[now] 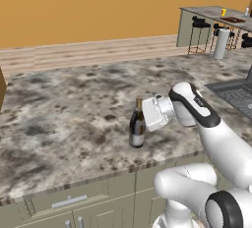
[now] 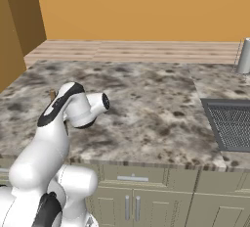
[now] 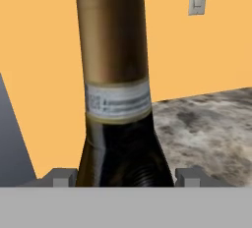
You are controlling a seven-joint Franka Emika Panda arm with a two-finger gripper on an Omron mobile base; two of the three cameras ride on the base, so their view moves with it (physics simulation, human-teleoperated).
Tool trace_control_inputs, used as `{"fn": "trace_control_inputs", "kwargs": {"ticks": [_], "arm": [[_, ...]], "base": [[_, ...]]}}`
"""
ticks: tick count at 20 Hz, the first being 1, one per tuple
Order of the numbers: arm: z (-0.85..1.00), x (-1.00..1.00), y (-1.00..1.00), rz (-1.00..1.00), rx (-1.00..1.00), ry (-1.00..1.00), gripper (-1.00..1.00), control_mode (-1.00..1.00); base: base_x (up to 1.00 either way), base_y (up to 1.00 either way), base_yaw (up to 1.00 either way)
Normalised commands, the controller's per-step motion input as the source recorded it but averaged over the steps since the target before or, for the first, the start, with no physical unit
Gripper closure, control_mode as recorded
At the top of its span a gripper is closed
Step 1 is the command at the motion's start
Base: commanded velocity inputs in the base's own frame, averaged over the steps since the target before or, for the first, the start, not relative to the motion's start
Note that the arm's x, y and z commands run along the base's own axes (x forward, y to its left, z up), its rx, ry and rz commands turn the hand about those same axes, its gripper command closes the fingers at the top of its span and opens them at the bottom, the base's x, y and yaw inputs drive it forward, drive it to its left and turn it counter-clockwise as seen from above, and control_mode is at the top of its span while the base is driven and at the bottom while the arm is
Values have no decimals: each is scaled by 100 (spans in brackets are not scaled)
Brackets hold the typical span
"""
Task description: Place the drinks on the dining counter in a tight cluster.
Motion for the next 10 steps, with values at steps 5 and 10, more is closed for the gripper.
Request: {"fn": "trace_control_inputs", "kwargs": {"ticks": [5, 10], "arm": [[0, 0, 0, 0, 0, 0, 100, -100], [0, -3, 0, 0, 0, 0, 100, 100]], "base": [[0, 0, 0], [-20, -5, -6]]}}
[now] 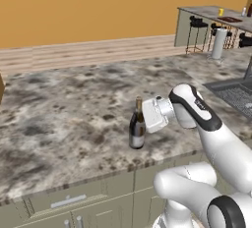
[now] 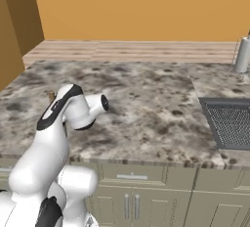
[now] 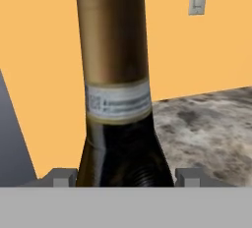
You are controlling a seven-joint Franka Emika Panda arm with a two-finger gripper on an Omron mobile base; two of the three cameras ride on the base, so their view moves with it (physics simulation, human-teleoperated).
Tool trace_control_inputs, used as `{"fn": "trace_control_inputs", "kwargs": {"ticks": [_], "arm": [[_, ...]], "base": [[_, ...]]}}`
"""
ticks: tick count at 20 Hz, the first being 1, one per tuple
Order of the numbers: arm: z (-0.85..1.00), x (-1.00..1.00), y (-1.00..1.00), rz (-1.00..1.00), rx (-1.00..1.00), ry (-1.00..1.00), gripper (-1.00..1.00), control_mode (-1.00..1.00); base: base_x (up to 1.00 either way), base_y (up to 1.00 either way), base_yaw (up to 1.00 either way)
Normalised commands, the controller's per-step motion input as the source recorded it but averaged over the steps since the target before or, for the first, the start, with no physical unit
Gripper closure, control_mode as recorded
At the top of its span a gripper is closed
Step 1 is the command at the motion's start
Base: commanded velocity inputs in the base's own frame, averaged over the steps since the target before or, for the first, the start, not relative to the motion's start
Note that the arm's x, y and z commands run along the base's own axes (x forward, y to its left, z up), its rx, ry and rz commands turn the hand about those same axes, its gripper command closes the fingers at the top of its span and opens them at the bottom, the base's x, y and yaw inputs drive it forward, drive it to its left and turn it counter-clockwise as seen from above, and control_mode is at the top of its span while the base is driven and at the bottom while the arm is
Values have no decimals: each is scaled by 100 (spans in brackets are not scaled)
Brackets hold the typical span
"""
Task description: Place the drinks on the dining counter in a tight cluster.
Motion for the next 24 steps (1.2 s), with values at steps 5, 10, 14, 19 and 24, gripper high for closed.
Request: {"fn": "trace_control_inputs", "kwargs": {"ticks": [5, 10, 14, 19, 24], "arm": [[0, 0, 0, 0, 0, 0, 100, 100], [0, 0, 0, 0, 0, 0, 100, 100], [0, 0, 0, 0, 0, 0, 100, 100], [0, 0, 0, 0, 0, 0, 100, 100], [0, 0, 0, 0, 0, 0, 100, 100]], "base": [[-54, -21, -18], [-61, -20, -19], [-15, -4, -64], [0, 1, -82], [1, 0, -81]]}}
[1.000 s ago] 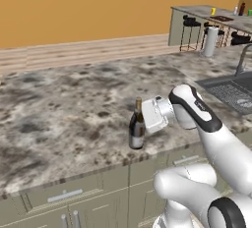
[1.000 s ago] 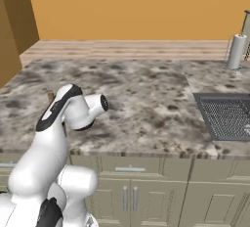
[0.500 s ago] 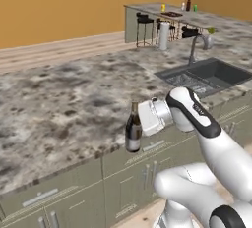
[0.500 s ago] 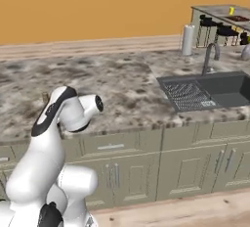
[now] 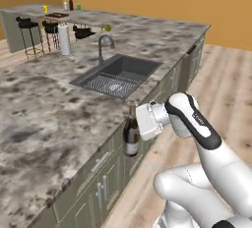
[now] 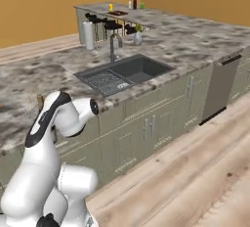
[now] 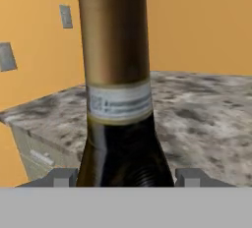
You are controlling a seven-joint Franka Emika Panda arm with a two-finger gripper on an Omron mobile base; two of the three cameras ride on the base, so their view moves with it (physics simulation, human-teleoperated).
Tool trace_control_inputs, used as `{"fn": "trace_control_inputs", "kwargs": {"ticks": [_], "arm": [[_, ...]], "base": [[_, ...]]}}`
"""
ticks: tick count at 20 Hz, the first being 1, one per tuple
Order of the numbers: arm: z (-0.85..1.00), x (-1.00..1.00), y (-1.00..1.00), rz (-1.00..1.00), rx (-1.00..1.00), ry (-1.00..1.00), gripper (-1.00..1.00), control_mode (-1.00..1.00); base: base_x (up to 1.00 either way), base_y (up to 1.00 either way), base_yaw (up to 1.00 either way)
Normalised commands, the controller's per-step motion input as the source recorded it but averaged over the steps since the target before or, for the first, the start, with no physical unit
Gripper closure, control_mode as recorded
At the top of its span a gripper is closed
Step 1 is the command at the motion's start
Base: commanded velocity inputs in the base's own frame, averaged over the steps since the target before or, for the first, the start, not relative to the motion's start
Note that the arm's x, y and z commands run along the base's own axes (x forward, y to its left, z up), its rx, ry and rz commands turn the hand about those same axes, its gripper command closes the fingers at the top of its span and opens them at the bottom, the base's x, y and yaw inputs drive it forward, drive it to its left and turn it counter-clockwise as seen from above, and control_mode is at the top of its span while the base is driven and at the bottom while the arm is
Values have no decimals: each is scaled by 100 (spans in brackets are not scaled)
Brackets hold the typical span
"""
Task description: Place the drinks on the dining counter in a tight cluster.
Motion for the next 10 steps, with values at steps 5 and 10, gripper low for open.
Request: {"fn": "trace_control_inputs", "kwargs": {"ticks": [5, 10], "arm": [[0, 0, 0, 0, 0, 0, 100, 100], [0, 0, 0, 0, 0, 0, 100, 100]], "base": [[5, 0, -76], [13, -9, -67]]}}
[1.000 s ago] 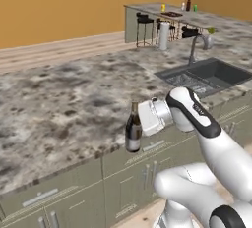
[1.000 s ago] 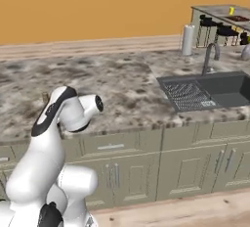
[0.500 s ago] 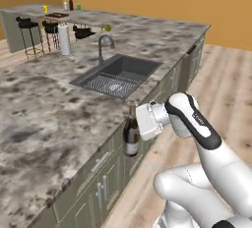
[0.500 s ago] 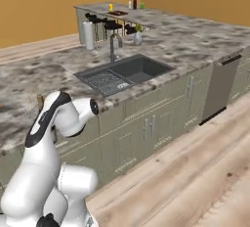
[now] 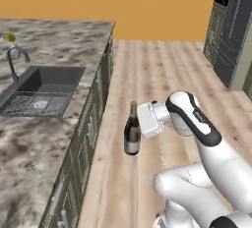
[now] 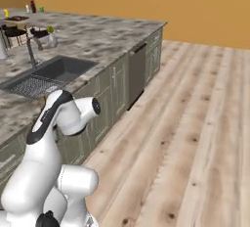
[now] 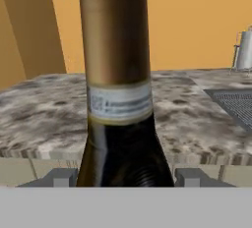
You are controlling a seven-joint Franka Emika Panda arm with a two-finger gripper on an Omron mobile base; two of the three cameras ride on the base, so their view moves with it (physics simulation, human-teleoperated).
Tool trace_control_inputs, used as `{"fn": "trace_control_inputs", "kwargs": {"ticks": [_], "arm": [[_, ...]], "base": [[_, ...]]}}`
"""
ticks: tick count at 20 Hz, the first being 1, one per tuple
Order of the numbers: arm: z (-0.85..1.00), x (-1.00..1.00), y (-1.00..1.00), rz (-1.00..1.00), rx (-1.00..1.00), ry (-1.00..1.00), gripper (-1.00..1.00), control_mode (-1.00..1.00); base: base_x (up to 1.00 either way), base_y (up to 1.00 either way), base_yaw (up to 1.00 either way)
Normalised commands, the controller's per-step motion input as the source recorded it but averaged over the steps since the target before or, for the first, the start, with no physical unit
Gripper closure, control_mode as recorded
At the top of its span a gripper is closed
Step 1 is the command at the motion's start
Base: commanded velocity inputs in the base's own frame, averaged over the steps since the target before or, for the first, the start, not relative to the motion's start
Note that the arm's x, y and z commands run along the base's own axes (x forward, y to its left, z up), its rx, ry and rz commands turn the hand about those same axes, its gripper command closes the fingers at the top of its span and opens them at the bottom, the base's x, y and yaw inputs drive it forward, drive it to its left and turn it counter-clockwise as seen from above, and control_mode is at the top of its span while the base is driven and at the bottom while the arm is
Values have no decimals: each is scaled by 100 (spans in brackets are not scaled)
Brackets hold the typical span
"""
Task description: Place the drinks on the dining counter in a tight cluster.
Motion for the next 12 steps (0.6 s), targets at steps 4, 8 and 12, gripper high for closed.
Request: {"fn": "trace_control_inputs", "kwargs": {"ticks": [4, 8, 12], "arm": [[0, 0, 0, 0, 0, 0, 100, 100], [0, 0, 0, 0, 0, 0, 100, 100], [0, 0, 0, 0, 0, 0, 100, 100]], "base": [[22, -17, -48], [46, -14, -25], [50, -11, -20]]}}
